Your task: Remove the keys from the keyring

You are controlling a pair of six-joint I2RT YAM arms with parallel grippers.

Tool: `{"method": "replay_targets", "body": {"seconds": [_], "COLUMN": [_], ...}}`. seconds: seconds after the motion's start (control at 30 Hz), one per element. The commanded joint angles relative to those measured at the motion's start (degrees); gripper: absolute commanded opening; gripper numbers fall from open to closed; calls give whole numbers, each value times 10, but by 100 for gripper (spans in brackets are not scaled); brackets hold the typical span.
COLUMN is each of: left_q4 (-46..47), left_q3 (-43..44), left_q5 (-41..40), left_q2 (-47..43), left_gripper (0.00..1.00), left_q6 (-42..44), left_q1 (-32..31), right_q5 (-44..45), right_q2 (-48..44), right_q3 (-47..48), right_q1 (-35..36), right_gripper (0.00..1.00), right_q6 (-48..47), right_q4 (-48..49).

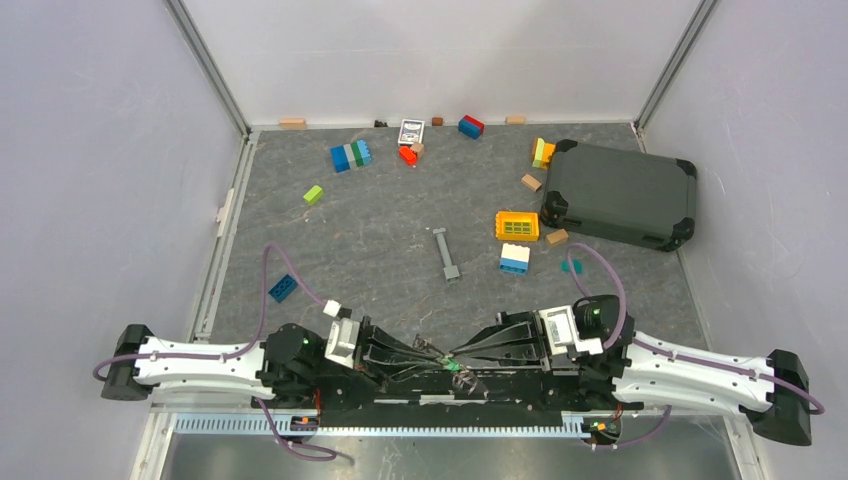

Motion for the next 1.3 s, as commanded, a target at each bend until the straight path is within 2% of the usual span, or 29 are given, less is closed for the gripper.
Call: {"method": "replay_targets", "body": {"seconds": [0.0,0.43,0.67,0.9,1.27], "left_q4": [-7,-57,-83,-149,-204], "left_q3": [17,30,43,68,88], "left_q5": [-9,-3,-4,-17,-30], "left_q2": [-22,-44,-43,-54,-56], "left_gripper": [2,2,2,2,2], "left_q6": [-18,-17,-11,13,28], "left_q1": [-1,-1,-1,0,-1], "right_q5": [10,50,43,30,57], "right_q2": [-17,-45,-49,-61,-65], "right_q3": [11,10,28,42,46], "right_q1": [4,4,4,4,4], "right_gripper": [0,0,0,0,0], "right_q6": [-6,-43,-66,-84,-84], "right_q4": [1,-74,-126,-168,-187]}}
